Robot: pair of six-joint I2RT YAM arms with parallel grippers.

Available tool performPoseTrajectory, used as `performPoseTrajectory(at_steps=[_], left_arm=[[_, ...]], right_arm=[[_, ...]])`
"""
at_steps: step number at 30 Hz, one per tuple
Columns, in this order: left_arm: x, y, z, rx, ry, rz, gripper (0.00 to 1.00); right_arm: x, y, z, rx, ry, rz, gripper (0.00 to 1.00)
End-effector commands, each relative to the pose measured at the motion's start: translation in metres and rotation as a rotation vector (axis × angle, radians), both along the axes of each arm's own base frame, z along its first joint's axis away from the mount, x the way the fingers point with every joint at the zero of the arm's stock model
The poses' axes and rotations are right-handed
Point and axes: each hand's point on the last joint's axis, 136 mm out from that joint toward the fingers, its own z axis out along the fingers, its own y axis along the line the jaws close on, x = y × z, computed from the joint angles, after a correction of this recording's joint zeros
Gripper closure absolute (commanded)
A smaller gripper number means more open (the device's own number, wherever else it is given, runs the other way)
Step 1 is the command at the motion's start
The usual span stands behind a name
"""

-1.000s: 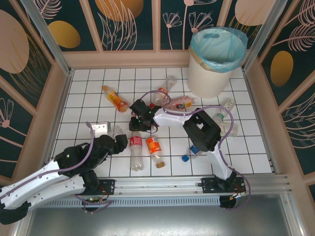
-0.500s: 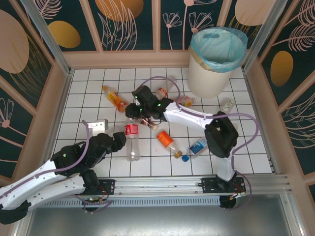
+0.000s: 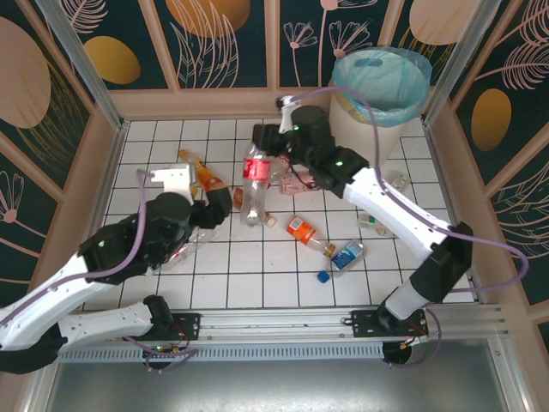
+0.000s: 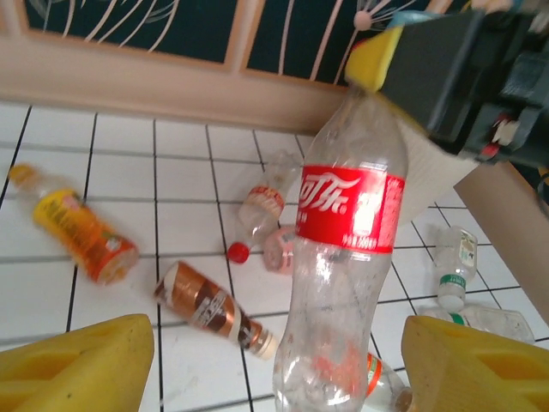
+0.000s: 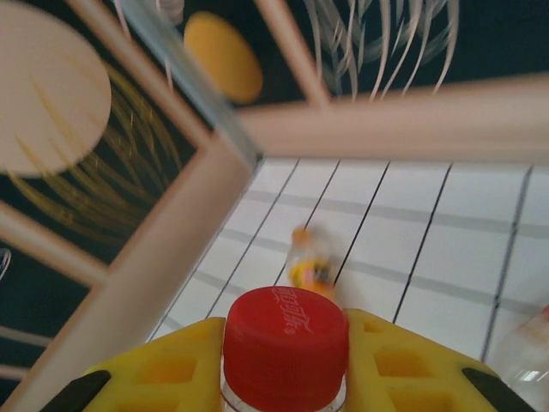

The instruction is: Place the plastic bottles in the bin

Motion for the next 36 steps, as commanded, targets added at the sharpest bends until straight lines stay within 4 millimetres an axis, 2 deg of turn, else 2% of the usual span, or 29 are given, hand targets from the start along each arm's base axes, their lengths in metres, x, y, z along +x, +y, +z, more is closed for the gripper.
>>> performPoseTrajectory(at_steps=[1,4,7,10,13,16,17,22,26,30,36], left_arm=[[0.017,-0.031,0.027,0.087,-0.105,-0.06,0.23],[0.032,-0.058,0.047,0.091,-0.156,-0.078,0.23],[0.044,-0.088,0.069,0.048,-0.218,-0.118,0.23],[0.054,-0.118,0.089,0.014,-0.271,-0.162,0.23],[0.066,-0.147,0.101,0.014,-0.299,-0.189,0.23],[0.078,-0.174,0.112,0.026,-0.314,-0.216,0.23],[0.083,-0.186,0.109,0.041,-0.309,-0.228,0.23],[0.101,-0.232,0.121,0.038,-0.335,-0.281,0.22],[0.12,-0.26,0.128,0.012,-0.356,-0.304,0.22],[0.143,-0.27,0.129,-0.063,-0.337,-0.326,0.22],[0.17,-0.261,0.114,-0.125,-0.288,-0.333,0.22]], right_arm=[[0.011,-0.052,0.089,0.053,-0.257,-0.161,1.0],[0.019,-0.092,0.129,0.064,-0.359,-0.271,1.0],[0.027,-0.129,0.16,0.06,-0.449,-0.383,1.0],[0.035,-0.165,0.182,0.048,-0.515,-0.492,1.0],[0.046,-0.196,0.194,0.042,-0.563,-0.579,1.0],[0.057,-0.22,0.201,0.036,-0.592,-0.636,1.0],[0.06,-0.228,0.203,0.035,-0.596,-0.654,1.0],[0.071,-0.251,0.212,0.032,-0.613,-0.711,1.0],[0.088,-0.267,0.211,-0.008,-0.623,-0.769,1.0],[0.109,-0.285,0.21,-0.069,-0.63,-0.836,1.0],[0.149,-0.309,0.2,-0.135,-0.628,-0.896,1.0]])
